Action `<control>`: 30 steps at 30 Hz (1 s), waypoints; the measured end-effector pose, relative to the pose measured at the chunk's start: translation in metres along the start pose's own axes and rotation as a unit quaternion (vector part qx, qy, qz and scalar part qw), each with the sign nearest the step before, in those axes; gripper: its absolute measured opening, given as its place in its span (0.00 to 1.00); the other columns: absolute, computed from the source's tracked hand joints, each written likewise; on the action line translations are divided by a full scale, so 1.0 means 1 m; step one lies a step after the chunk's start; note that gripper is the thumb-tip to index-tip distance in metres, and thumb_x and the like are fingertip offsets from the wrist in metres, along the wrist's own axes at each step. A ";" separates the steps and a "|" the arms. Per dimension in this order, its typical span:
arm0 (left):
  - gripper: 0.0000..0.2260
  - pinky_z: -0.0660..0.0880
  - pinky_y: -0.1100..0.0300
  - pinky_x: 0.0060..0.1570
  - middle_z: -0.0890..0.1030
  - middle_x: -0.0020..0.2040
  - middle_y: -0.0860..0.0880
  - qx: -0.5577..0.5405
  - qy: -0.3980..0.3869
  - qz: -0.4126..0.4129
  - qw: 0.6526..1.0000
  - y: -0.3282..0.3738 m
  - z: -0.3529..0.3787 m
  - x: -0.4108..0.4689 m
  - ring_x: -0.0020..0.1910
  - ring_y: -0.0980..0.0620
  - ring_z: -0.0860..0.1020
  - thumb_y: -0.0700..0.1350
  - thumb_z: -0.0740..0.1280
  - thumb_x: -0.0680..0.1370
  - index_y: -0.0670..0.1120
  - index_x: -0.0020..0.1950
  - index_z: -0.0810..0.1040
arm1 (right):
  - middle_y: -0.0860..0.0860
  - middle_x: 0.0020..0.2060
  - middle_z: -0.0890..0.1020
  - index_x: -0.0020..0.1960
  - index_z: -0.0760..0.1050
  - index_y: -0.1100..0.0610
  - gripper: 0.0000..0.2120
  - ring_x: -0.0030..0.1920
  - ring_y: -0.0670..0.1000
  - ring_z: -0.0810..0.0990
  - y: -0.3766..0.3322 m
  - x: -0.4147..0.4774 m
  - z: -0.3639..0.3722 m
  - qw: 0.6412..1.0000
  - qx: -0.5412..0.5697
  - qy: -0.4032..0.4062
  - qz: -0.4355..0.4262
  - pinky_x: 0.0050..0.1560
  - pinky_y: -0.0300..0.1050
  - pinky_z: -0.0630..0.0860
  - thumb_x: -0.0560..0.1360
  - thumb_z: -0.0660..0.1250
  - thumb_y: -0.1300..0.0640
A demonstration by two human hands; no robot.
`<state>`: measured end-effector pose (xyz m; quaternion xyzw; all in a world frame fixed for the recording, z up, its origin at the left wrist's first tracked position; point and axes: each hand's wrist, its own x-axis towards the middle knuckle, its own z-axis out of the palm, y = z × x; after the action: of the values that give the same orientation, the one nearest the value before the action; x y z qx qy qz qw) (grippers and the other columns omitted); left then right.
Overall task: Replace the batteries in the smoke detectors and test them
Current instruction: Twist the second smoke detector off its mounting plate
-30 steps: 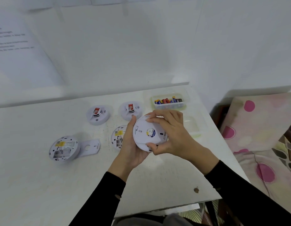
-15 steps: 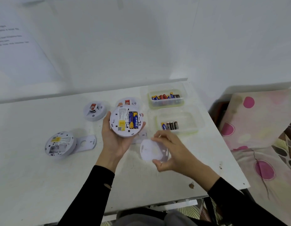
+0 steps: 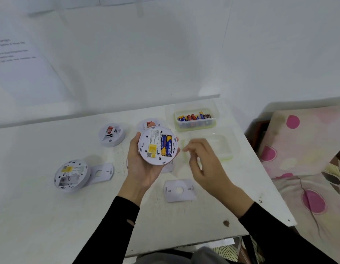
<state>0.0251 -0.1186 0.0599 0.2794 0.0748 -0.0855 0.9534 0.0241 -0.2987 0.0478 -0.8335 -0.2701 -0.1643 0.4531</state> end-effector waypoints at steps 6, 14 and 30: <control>0.37 0.73 0.39 0.64 0.74 0.70 0.38 0.033 -0.010 -0.015 0.999 -0.010 0.006 0.011 0.66 0.37 0.74 0.61 0.72 0.70 0.50 0.76 0.68 | 0.52 0.49 0.77 0.48 0.76 0.59 0.20 0.48 0.52 0.74 -0.007 0.041 0.002 0.994 -0.091 0.051 0.012 0.45 0.49 0.71 0.65 0.49 0.65; 0.20 0.74 0.44 0.62 0.81 0.60 0.41 0.066 0.015 0.001 0.998 -0.016 0.020 0.016 0.60 0.42 0.78 0.57 0.60 0.77 0.51 0.64 0.79 | 0.54 0.46 0.77 0.44 0.74 0.59 0.18 0.45 0.57 0.74 -0.004 0.048 0.008 0.985 -0.154 0.051 0.054 0.42 0.52 0.72 0.64 0.47 0.63; 0.20 0.82 0.49 0.47 0.84 0.53 0.42 0.072 0.022 0.006 0.997 -0.026 0.027 0.024 0.49 0.45 0.83 0.56 0.61 0.75 0.48 0.62 0.78 | 0.56 0.45 0.76 0.39 0.69 0.60 0.08 0.43 0.58 0.72 0.000 0.058 0.002 0.983 -0.155 0.066 0.076 0.41 0.51 0.69 0.66 0.53 0.65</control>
<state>0.0459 -0.1578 0.0648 0.3499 0.0875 -0.0785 0.9294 0.0705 -0.2795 0.0762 -0.8991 -0.1470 -0.2240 0.3462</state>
